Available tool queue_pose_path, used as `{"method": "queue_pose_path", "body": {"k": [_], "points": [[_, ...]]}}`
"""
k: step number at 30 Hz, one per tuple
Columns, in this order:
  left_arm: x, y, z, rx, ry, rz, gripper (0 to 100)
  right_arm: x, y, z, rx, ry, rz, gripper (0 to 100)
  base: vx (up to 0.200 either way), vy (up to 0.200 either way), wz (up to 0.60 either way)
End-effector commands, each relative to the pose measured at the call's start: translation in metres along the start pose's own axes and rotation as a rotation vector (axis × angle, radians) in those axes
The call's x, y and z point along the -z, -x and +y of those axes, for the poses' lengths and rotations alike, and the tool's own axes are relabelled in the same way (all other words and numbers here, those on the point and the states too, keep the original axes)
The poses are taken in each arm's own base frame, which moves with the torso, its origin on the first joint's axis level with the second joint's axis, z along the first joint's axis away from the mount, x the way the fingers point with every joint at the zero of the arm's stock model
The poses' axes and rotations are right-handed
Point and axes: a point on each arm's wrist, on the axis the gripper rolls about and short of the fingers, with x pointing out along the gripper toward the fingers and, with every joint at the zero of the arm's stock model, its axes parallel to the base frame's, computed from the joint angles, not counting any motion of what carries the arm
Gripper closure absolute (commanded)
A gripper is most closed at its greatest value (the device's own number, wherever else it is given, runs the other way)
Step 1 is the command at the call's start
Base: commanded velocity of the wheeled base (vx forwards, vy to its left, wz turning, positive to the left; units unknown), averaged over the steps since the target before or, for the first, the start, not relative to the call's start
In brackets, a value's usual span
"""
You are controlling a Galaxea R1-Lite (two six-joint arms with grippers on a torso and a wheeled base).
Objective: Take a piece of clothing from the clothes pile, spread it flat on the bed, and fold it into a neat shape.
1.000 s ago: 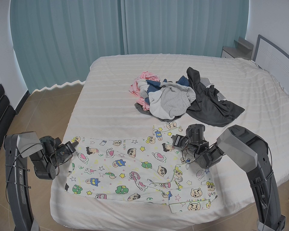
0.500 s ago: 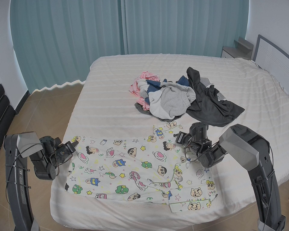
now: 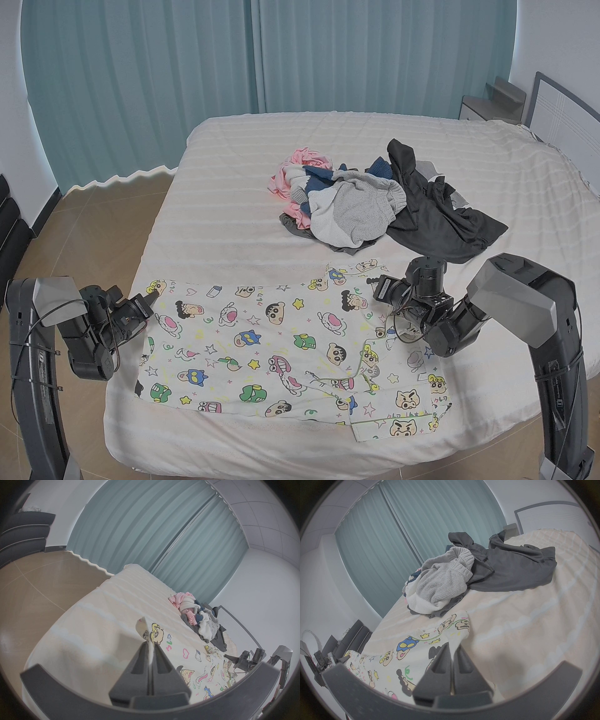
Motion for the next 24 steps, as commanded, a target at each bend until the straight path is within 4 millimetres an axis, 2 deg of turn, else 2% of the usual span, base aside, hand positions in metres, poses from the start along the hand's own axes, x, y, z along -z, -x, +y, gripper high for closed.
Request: {"method": "queue_pose_path", "body": {"k": [1,7,9,11,12,24], "points": [[-0.005,0.01,-0.004,-0.003,-0.002,-0.008,100,-0.017,0.02,0.006,-0.03,-0.007,-0.014,100,0.0,0.0,0.0],[-0.01,0.017,-0.009,-0.005,-0.005,-0.009,100,-0.02,0.035,0.006,-0.039,-0.007,-0.014,100,0.0,0.0,0.0],[-0.009,0.018,-0.01,-0.008,-0.006,-0.006,100,-0.019,0.045,0.007,-0.056,-0.005,-0.001,100,0.0,0.0,0.0],[-0.009,0.018,-0.01,-0.008,-0.006,-0.006,100,-0.018,0.047,0.006,-0.056,-0.004,0.002,100,0.0,0.0,0.0],[-0.013,0.021,-0.012,-0.008,-0.014,-0.011,100,-0.016,0.058,0.004,-0.065,-0.001,0.019,100,0.0,0.0,0.0],[-0.025,0.055,-0.016,0.004,-0.165,0.023,100,0.002,0.106,-0.012,-0.131,0.016,0.129,100,0.0,0.0,0.0]]}}
